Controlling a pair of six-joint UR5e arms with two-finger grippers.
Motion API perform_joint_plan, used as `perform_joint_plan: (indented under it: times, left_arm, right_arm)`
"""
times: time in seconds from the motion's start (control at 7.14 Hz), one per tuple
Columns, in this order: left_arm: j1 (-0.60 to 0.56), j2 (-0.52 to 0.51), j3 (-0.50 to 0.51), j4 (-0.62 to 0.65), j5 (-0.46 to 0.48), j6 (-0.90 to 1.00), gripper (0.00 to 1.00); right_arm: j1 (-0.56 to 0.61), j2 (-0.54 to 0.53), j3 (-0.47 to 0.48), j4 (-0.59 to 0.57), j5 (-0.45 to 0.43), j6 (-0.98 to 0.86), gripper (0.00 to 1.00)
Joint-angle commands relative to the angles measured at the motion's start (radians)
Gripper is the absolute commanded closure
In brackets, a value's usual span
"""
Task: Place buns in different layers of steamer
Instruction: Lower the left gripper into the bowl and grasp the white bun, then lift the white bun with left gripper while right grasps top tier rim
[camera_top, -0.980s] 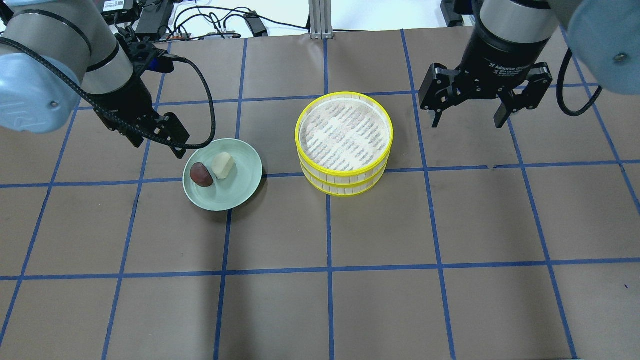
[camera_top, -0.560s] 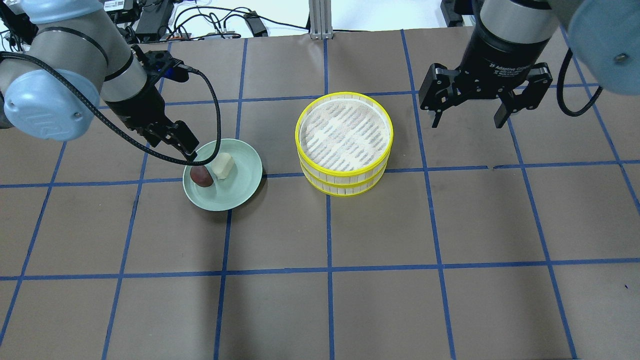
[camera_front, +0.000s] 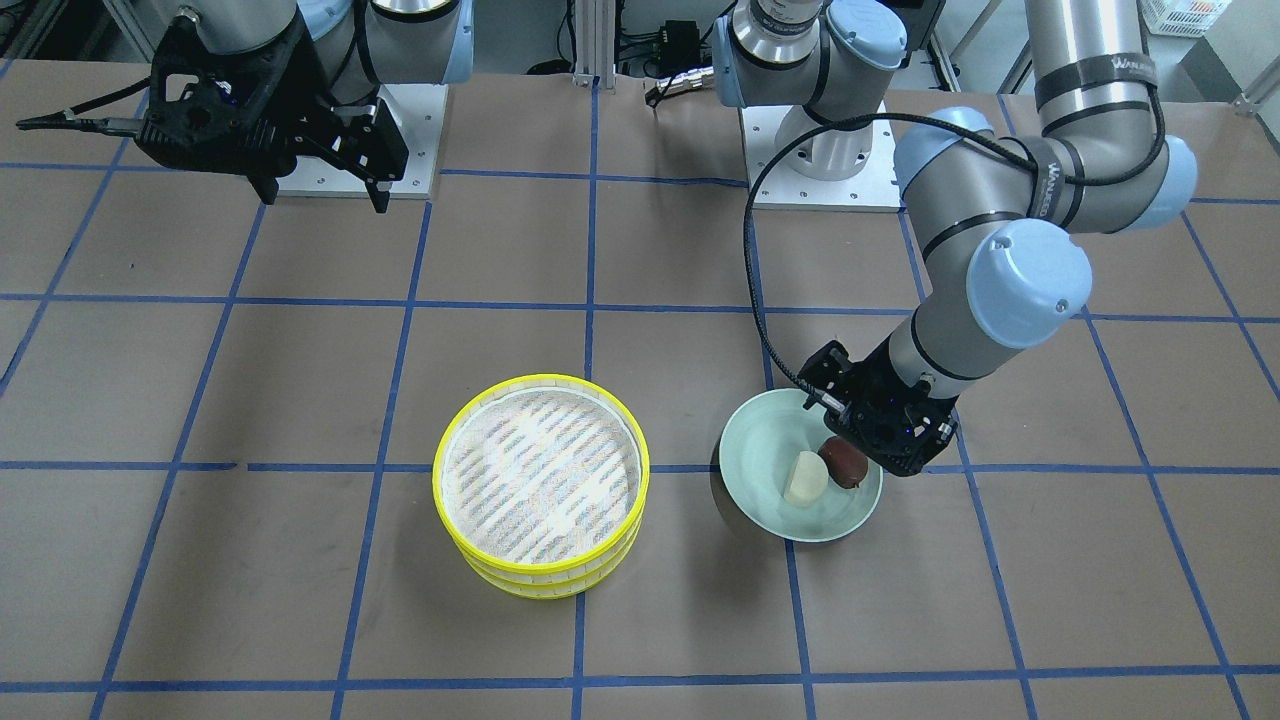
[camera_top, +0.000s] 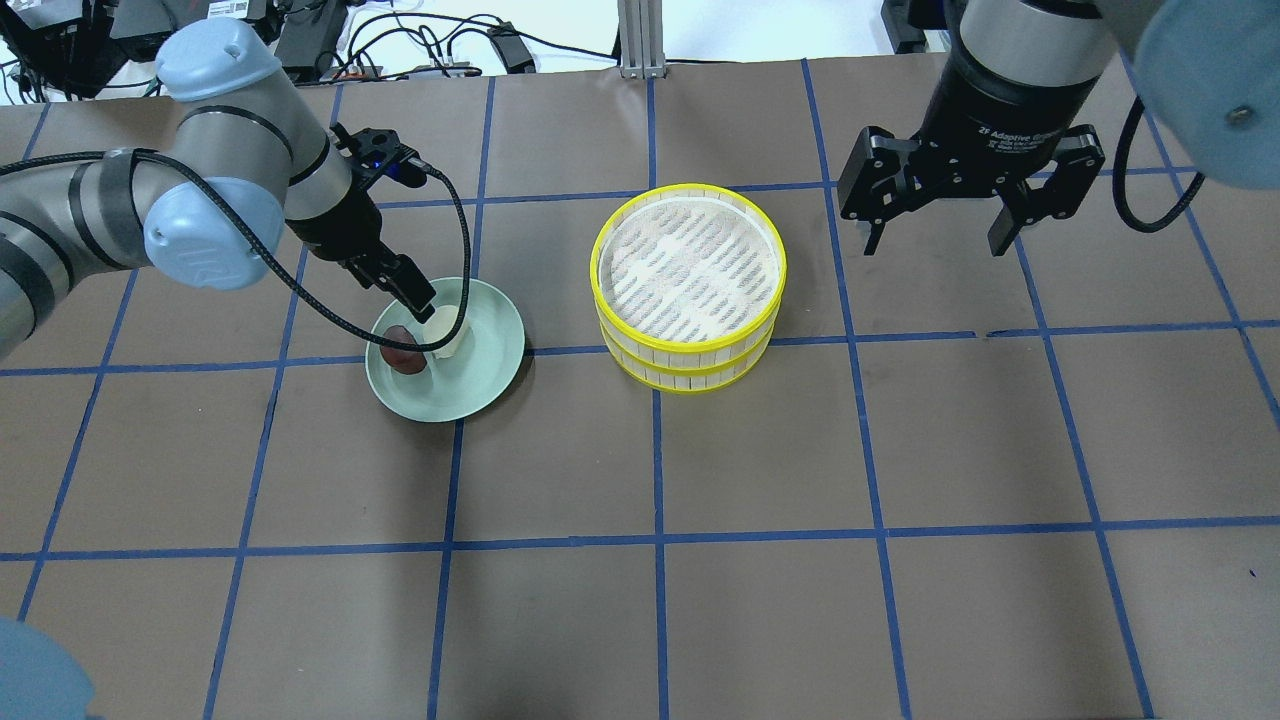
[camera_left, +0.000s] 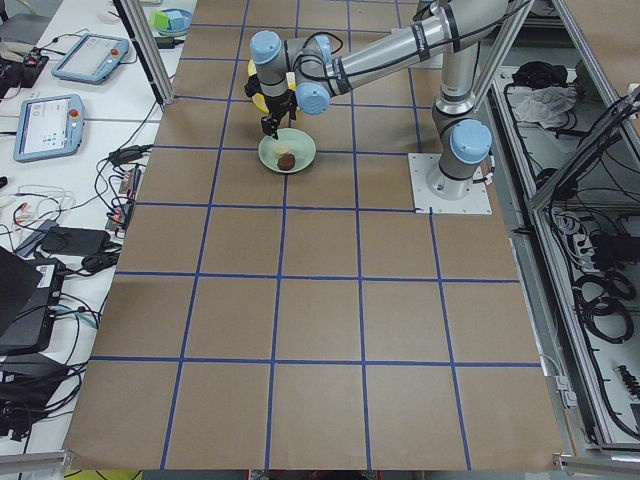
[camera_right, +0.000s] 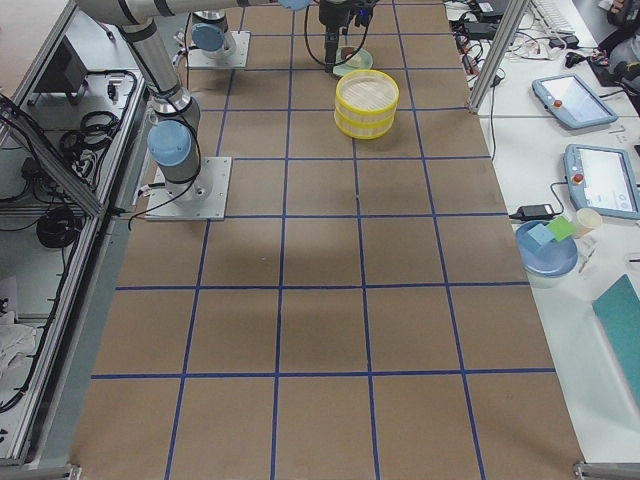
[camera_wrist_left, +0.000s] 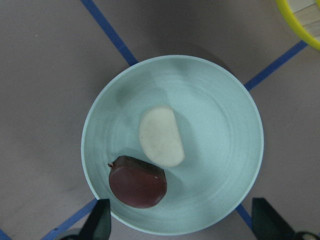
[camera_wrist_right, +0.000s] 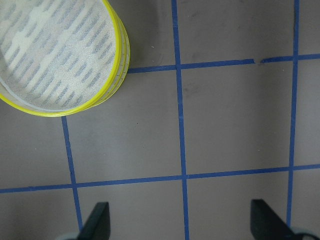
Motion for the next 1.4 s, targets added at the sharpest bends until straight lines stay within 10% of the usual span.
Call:
perform_joint_plan:
  times: [0.0,0.42,0.98,1.26]
  left_arm:
    - [-0.001,-0.072,-0.001,0.029,0.000,-0.003,0.00]
    - [-0.001,-0.103,0.000,0.031,-0.009,-0.005,0.00]
    - [-0.013,-0.152,0.006,0.127,-0.014,-0.009,0.03]
    - [-0.038,-0.170,0.003,0.158,-0.015,-0.011,0.06]
  right_arm:
    - [0.002,0.054,0.043,-0.073,0.019,0.023,0.00]
    - [0.014,0.316,0.054,-0.455,0.048,0.083,0.00]
    - [0.086,0.455,0.064,-0.599,0.049,0.192,0.03]
    - [0.095,0.469,0.071,-0.594,0.045,0.144,0.20]
